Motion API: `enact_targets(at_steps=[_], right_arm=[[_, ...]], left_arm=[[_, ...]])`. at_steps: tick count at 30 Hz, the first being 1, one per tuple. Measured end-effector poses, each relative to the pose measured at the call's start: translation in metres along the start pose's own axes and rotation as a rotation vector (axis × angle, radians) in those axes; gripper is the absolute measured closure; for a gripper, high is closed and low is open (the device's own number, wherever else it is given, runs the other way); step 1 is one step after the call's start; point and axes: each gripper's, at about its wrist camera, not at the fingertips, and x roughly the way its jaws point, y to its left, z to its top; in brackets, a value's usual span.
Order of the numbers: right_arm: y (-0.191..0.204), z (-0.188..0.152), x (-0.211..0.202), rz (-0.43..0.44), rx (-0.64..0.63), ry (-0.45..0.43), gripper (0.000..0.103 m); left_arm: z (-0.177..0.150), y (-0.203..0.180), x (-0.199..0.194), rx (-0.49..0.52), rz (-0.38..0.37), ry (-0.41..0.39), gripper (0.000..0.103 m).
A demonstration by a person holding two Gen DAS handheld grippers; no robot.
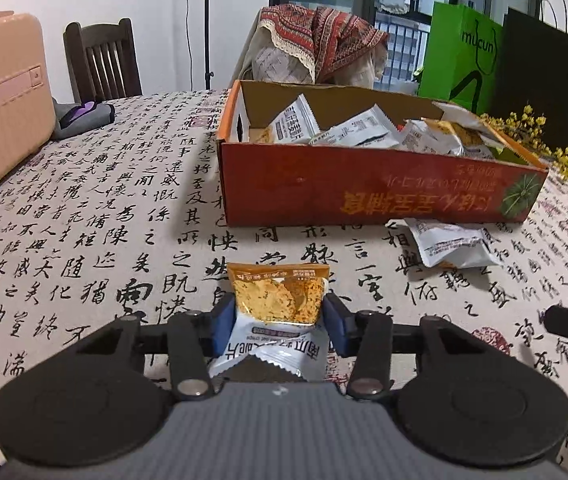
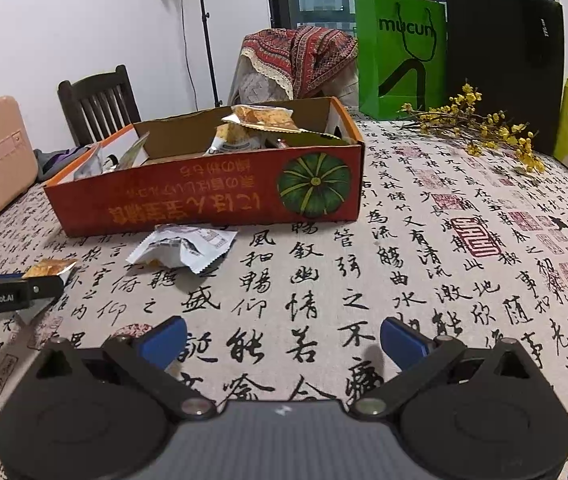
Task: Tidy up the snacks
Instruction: 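Grasp the gold-and-white cracker packet with the left tool, then grasp a white packet with the right tool while the left tool holds its packet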
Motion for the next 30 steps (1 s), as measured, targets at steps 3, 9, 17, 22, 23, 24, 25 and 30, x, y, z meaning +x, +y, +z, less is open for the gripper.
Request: enact_targets(at_steps=[3,9,17,22,23,24,25,30], right_arm=[[0.006,0.004,0.002,-0.003,-0.016,-0.002,0.000],[0.023,0.020,0.010,-0.011,-0.065,-0.010,0.000],[0.050,0.053,0.032,-0.005,-0.065,-0.007,0.000],[0.069,0.069,0.057,-0.002,-0.057,0.022,0.000],[0.072,0.070,0.064,-0.010,-0.048,0.037,0.000],[0.075,0.071,0.071,-0.017,-0.042,0.053,0.000],[0.077,0.071,0.077,-0.023,-0.038,0.068,0.000],[0.088,0.063,0.096,-0.040,-0.094,0.086,0.002]], left_arm=[[0.003,0.003,-0.007,-0.014,0.000,-0.039,0.056],[0.010,0.015,-0.010,-0.075,0.026,-0.116,0.056],[0.011,0.037,-0.012,-0.183,0.061,-0.196,0.056],[0.011,0.041,-0.011,-0.199,0.060,-0.204,0.056],[0.011,0.041,-0.011,-0.199,0.059,-0.205,0.056],[0.011,0.041,-0.011,-0.200,0.059,-0.204,0.056],[0.010,0.041,-0.011,-0.201,0.058,-0.203,0.056],[0.008,0.041,-0.009,-0.207,0.047,-0.194,0.056]])
